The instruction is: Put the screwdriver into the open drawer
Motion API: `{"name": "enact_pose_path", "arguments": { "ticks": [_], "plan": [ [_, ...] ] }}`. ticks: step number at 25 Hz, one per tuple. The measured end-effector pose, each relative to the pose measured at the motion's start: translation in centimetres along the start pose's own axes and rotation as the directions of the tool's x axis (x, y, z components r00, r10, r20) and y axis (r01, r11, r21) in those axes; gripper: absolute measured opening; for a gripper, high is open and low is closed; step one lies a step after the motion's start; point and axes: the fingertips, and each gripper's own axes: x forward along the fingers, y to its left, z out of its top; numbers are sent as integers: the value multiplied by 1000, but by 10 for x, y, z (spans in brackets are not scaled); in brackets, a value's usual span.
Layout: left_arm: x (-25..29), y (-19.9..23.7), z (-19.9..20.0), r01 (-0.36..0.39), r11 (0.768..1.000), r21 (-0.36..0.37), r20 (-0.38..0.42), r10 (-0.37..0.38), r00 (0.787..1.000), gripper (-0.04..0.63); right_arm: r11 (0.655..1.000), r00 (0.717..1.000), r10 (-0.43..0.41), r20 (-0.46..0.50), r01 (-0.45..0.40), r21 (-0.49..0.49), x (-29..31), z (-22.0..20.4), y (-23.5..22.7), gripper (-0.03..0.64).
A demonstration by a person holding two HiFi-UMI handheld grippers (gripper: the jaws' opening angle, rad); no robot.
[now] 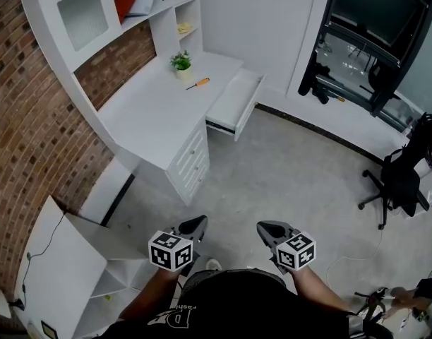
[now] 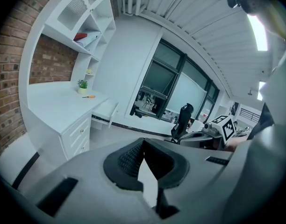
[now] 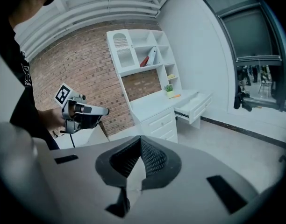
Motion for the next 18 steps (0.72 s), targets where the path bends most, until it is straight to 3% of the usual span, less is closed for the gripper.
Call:
{"name": "enact_pose_path", "arguments": {
  "ticks": [7,18],
  "plan": [
    [1,30,11,32,999,37,-11,-32,999,17,998,999,-47,6,47,32,21,2,7,5],
    [19,57,13,54,999,8,-43,-53,998,17,994,996,-88,-13,89,63,43,19,-17,5]
  ]
}}
